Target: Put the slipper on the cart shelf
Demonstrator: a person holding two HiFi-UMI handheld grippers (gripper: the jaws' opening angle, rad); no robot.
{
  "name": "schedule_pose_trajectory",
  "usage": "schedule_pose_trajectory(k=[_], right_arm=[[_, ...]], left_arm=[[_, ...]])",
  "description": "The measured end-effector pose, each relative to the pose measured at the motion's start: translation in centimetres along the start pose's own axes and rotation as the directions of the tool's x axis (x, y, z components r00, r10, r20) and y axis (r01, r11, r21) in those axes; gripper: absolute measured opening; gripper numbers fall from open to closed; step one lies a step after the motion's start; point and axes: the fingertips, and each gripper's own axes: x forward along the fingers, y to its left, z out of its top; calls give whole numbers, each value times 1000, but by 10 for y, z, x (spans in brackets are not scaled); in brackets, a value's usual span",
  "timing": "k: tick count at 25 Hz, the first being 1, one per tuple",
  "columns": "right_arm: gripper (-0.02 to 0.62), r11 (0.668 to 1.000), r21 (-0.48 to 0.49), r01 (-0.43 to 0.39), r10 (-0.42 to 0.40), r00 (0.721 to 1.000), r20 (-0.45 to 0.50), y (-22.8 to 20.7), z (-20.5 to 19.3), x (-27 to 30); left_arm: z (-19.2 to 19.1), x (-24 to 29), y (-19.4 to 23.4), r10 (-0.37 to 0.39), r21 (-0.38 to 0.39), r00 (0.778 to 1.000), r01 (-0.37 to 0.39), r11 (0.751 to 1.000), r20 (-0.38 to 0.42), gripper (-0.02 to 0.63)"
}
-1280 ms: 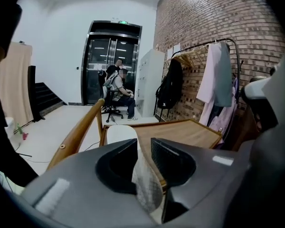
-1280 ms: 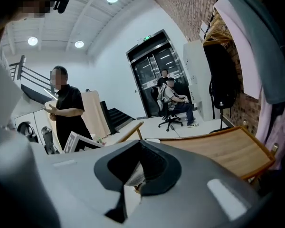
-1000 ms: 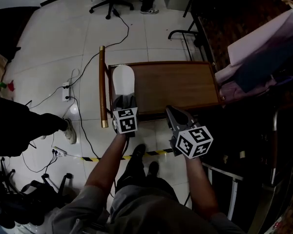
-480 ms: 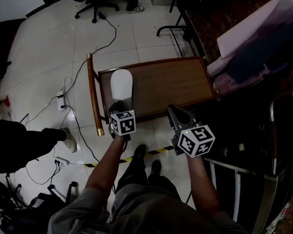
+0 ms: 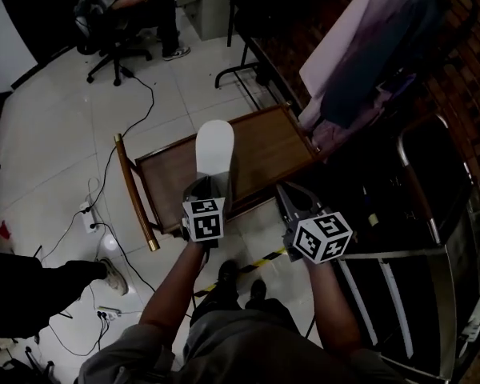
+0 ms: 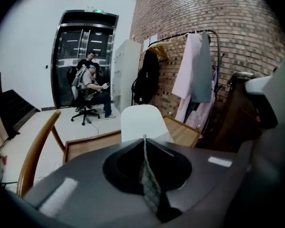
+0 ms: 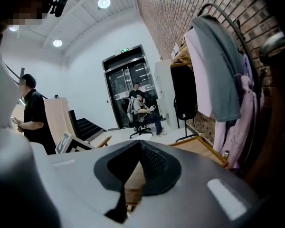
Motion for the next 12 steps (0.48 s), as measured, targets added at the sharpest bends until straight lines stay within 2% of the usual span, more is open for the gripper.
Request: schedule_pose_trajectory(k=[3, 6, 12], right_arm=[[-2, 997, 10, 79, -80, 995, 55, -19, 10, -30], [-2, 988, 36, 148, -150, 984, 93, -33, 10, -61], [-2, 968, 85, 236, -247, 956, 158, -55, 7, -131]], left_arm=[[27, -5, -42, -102, 53, 994, 100, 994, 37, 17], [40, -14, -88, -208, 106, 977, 202, 974, 49, 17], [44, -41, -164, -332, 177, 942, 319, 931, 51, 15]])
